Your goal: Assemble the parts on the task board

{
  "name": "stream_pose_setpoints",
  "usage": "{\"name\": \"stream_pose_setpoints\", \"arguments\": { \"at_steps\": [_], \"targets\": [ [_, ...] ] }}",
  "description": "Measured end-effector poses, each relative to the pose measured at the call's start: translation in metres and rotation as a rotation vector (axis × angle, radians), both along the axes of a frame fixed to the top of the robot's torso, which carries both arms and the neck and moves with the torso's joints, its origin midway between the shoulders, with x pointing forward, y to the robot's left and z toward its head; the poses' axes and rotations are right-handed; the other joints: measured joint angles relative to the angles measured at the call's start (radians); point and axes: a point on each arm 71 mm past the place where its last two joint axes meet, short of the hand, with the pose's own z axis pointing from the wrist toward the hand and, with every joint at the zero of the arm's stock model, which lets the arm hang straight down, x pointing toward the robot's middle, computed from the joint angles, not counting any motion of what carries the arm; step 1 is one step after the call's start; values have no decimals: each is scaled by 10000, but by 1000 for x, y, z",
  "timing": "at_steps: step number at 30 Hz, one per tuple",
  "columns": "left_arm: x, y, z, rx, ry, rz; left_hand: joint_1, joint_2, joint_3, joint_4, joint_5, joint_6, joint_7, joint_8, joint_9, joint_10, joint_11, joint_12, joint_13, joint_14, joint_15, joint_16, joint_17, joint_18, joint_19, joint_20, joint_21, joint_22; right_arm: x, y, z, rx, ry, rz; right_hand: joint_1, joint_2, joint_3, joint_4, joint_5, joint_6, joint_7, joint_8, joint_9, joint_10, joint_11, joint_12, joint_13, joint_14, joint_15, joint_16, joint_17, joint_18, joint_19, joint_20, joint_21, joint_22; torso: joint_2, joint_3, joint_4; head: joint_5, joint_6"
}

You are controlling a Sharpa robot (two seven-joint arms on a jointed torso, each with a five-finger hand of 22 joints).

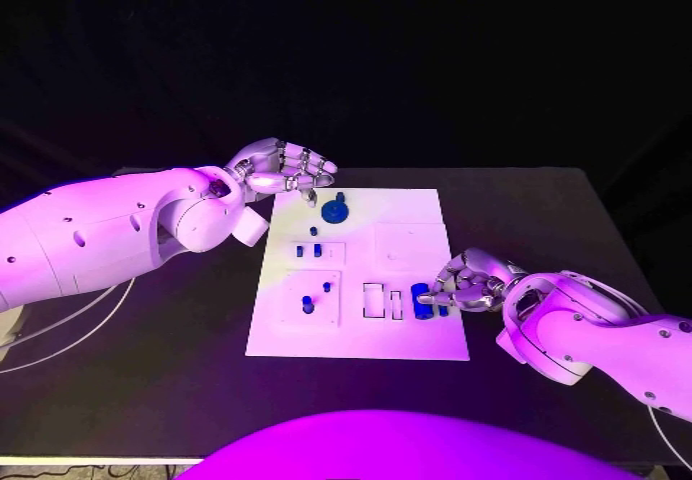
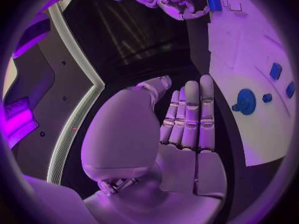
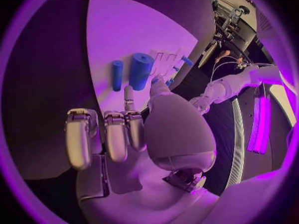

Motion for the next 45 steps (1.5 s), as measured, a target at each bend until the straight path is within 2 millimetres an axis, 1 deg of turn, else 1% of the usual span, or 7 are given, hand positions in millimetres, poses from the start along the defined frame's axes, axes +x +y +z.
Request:
{"name": "stream_pose_setpoints", "arguments": {
  "at_steps": [10,19,25,29,37,39,45],
  "targets": [
    [0,-1,-1,-74,133,-124,0,0,0,0,0,0,0,0,0,1,0,0,1,0,0,-40,0,0,0,0,0,0,1,11,-11,-263,140,240,-24,24,-26,-26,0,0,0,4,16,-1,0,0,-1,0,0,0,-2,0,0,0,0,-1,16,9,13,85,0],
    [-1,-1,-1,-102,189,-172,0,0,0,0,0,0,0,0,1,1,0,0,1,1,0,-40,1,-1,1,0,0,1,2,19,-13,-580,116,544,-35,37,-26,-26,0,40,-36,122,88,-1,-1,0,-3,0,1,-1,-3,0,0,1,0,-3,11,8,6,135,0],
    [-1,-1,-1,-110,217,-194,0,0,1,0,0,0,0,-1,1,-14,15,0,-2,1,0,-40,-3,0,1,0,-40,-15,3,24,-13,-750,62,753,236,-38,-26,-26,-1,53,-47,158,85,-2,-1,-42,-3,0,0,-1,-3,0,0,1,28,-3,0,7,-3,141,0],
    [-1,-1,-1,-112,236,-213,0,0,1,-1,0,0,0,-1,1,-36,36,0,-8,1,-1,-40,-10,0,1,0,-47,-19,2,26,-13,-781,25,835,478,-8,-26,-26,-1,144,-97,160,81,-2,-1,-42,-3,0,1,-1,-4,0,0,1,37,-3,-1,8,-5,142,0],
    [-1,0,-1,-114,266,-241,0,0,1,0,0,1,0,40,1,-35,36,0,-7,-36,37,-40,-10,0,1,0,-47,-18,-1,27,-13,-687,10,786,703,94,3,-55,-21,375,-192,389,134,37,-38,-42,-4,33,-41,-1,-5,0,0,1,52,-4,-9,8,-4,161,0],
    [-1,0,-1,-112,272,-241,0,0,1,-1,0,0,0,40,1,-36,36,0,-7,-36,37,-40,-9,0,1,0,-47,-18,-1,27,-14,-593,65,692,739,130,3,-55,-24,432,-179,455,138,59,-87,-70,-4,1,-73,-1,-5,1,-10,-63,78,-4,-12,8,-4,164,0],
    [0,0,-2,-105,288,-245,0,0,1,-1,0,0,0,40,1,-35,36,0,-7,-36,37,-39,-9,0,1,0,-47,-18,-3,26,-15,-167,412,265,938,201,2,-55,-61,486,-126,649,189,35,-186,-85,-5,18,-162,-1,-6,0,-21,-98,78,4,-24,16,-5,175,0]
  ]
}}
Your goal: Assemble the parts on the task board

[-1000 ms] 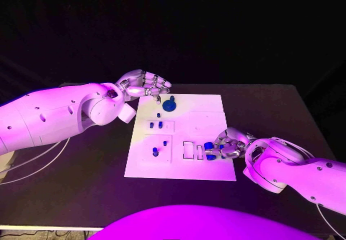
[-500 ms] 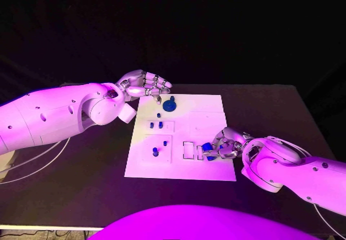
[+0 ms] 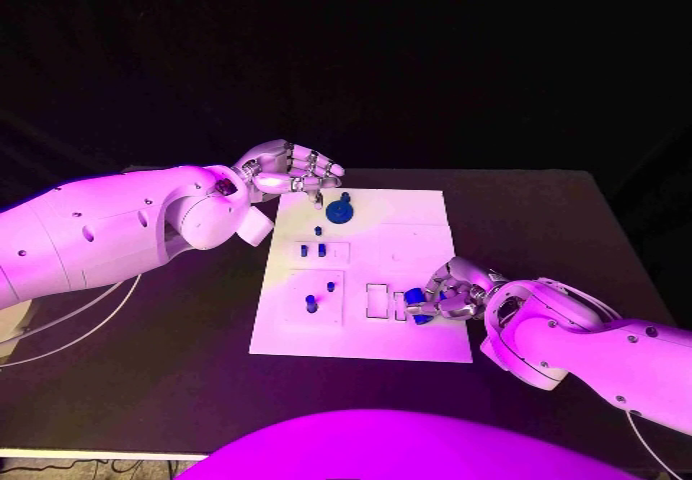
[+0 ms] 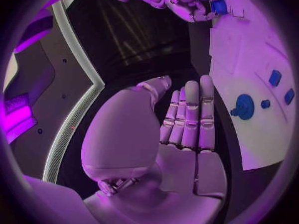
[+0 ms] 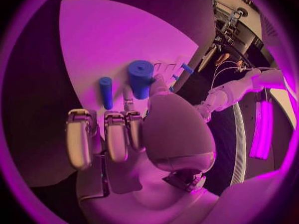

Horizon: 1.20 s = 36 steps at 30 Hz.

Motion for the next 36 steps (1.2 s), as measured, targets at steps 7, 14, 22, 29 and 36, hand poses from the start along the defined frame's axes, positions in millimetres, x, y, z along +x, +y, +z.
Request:
{"name": "stream_pose_setpoints", "arguments": {
  "at_steps": [7,14,22,29,36],
  "targets": [
    [1,2,-1,31,34,19,0,0,0,0,0,0,0,0,0,0,0,0,0,0,0,-38,-9,0,0,0,0,-16,-3,1,4,691,559,-477,13,145,-12,-11,-18,-3,-4,49,31,-4,-34,-39,0,-17,-20,41,3,0,23,-48,0,-1,-21,-6,-4,-28,0],
    [2,3,-3,56,69,32,0,0,0,0,0,0,0,0,0,0,0,0,1,0,0,-37,-8,0,0,0,0,-16,-4,2,15,1271,815,-738,-66,224,-13,-13,-19,-4,-4,49,32,-4,-34,-39,-1,-17,-20,41,8,1,22,-48,0,-2,-69,-15,-2,-39,0],
    [2,2,-5,62,105,1,0,0,0,0,0,0,0,0,0,1,-1,0,1,0,0,-37,-8,0,0,0,0,-16,-5,9,26,1677,929,-728,-86,243,-14,-13,-35,-4,-4,103,81,-4,-32,-39,-1,-17,-19,40,7,1,22,-47,-1,-3,-87,-34,0,-43,0],
    [2,1,-5,52,119,-35,0,0,0,0,0,0,0,-1,0,1,-1,0,2,0,0,-37,-8,1,0,0,0,-15,-3,28,25,1792,1106,-448,-289,440,-167,31,-39,-4,-4,161,81,-4,-32,-39,-1,-16,-20,40,6,0,20,-48,-1,-3,-67,-38,13,-58,0],
    [2,-1,-5,39,125,-69,0,0,0,0,0,0,0,-1,0,1,-1,0,2,0,0,-37,-7,0,0,0,0,-15,1,43,20,1539,1129,-229,-688,625,-390,28,6,72,-78,303,145,-2,-103,-74,-2,-18,-90,40,5,0,23,-118,38,-4,-58,-40,18,-80,0]
  ]
}}
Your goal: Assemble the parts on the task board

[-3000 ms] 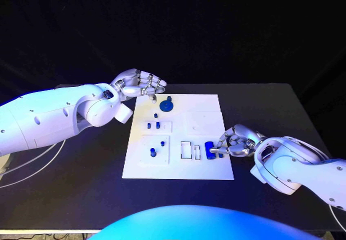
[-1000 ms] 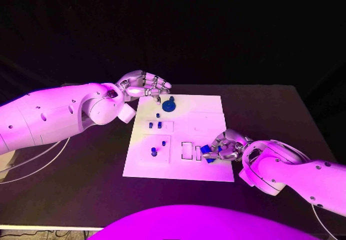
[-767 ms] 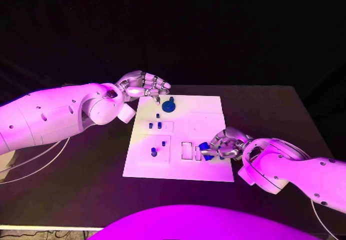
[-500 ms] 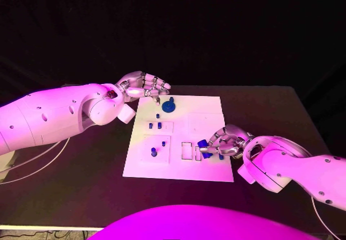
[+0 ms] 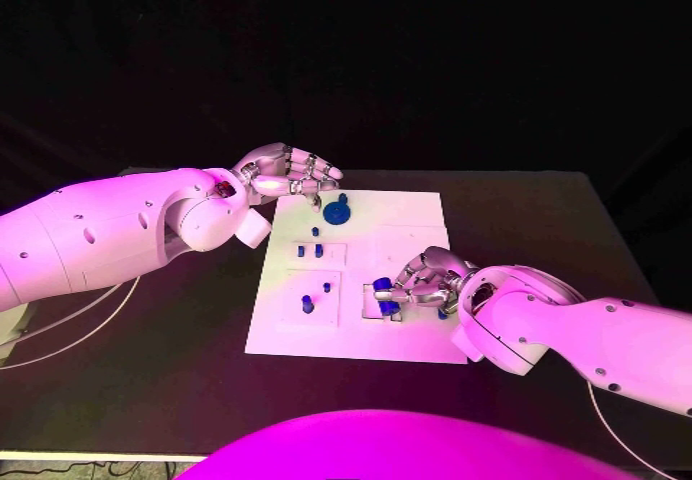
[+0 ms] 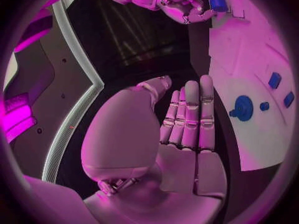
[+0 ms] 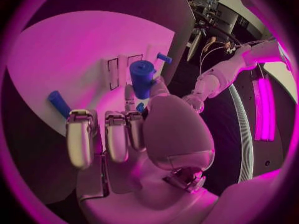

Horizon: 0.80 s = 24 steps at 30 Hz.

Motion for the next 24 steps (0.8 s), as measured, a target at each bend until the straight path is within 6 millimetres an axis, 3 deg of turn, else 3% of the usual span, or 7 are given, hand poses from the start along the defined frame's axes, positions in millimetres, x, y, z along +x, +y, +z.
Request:
{"name": "stream_pose_setpoints", "arguments": {
  "at_steps": [15,18,24],
  "targets": [
    [-1,-2,0,-27,4,-63,0,0,-28,-28,0,0,0,0,0,-36,-37,0,-13,0,0,0,1,0,0,0,0,-9,5,12,-7,-738,-242,317,-109,28,-66,-11,0,124,-120,65,-1,0,0,-37,0,-1,0,0,-2,0,0,1,0,-2,-9,6,3,50,0],
    [-1,-2,0,-26,4,-59,0,0,-28,-28,0,0,0,0,0,-36,-36,0,-13,0,0,0,1,1,0,0,0,-9,4,14,-8,-815,-242,405,-198,43,-113,-6,25,317,-311,180,74,1,-1,-36,2,-1,0,-1,-2,0,0,1,0,-2,-8,9,2,72,0],
    [-1,-2,0,-28,4,-63,0,0,-28,-28,0,0,0,0,-6,-36,-37,0,-12,0,0,0,-6,1,0,0,0,-9,6,14,-10,-1021,-331,388,-448,-22,-315,17,25,265,-259,187,29,0,0,-79,0,-1,1,-1,-3,0,0,2,0,-2,-3,8,-4,95,0]
  ]
}}
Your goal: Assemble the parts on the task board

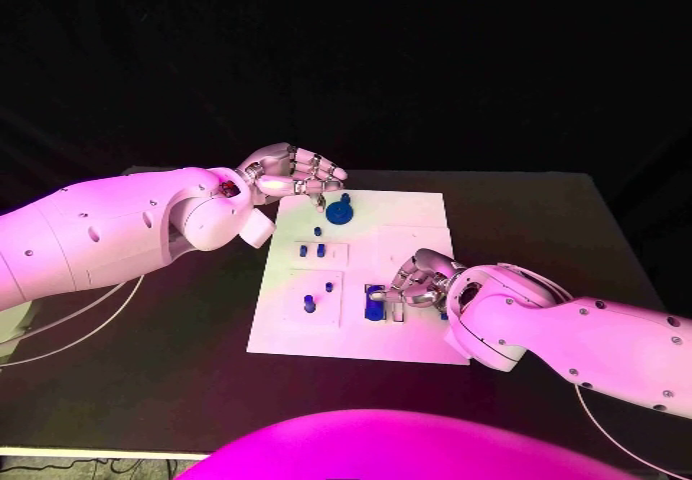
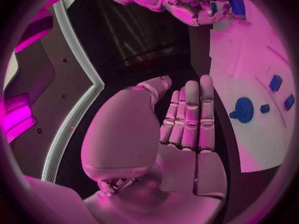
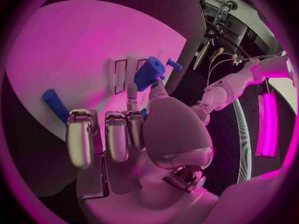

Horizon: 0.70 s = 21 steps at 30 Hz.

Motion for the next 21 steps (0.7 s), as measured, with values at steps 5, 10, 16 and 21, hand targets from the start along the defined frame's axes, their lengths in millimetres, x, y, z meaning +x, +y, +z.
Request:
{"name": "stream_pose_setpoints", "arguments": {
  "at_steps": [5,10,16,21],
  "targets": [
    [0,0,0,-2,0,-3,0,0,0,0,0,0,0,0,-3,0,0,0,0,0,0,0,-1,0,0,0,-36,0,2,0,-1,-147,-77,-14,-269,-8,-207,-7,0,-39,26,70,9,0,0,-24,0,0,0,0,-1,0,0,0,0,0,3,4,-6,12,0],
    [0,0,0,0,0,2,0,0,0,0,0,0,0,0,-3,0,0,0,1,0,0,0,-1,0,0,0,-36,0,2,1,-1,-196,-118,33,-789,-7,-568,11,0,-125,3,177,36,-1,0,-73,0,0,0,0,-1,0,0,0,0,-1,9,14,-7,19,0],
    [0,1,0,3,1,9,0,0,0,0,0,0,0,0,-2,0,0,0,1,0,0,0,-1,0,0,0,-36,1,0,-1,0,-170,-186,39,-909,65,-583,20,0,-138,-9,219,39,-1,1,-73,0,0,0,0,-2,0,0,1,-39,-2,9,16,-12,22,0],
    [-1,1,0,8,4,20,0,0,0,0,0,0,0,0,-2,0,0,0,1,0,0,0,-1,0,0,0,-36,1,-5,-10,4,70,-377,48,-918,161,-619,-16,-1,-137,-9,294,50,-1,1,-73,0,0,1,0,-2,-1,0,1,-39,7,5,18,-12,40,0]
  ]
}}
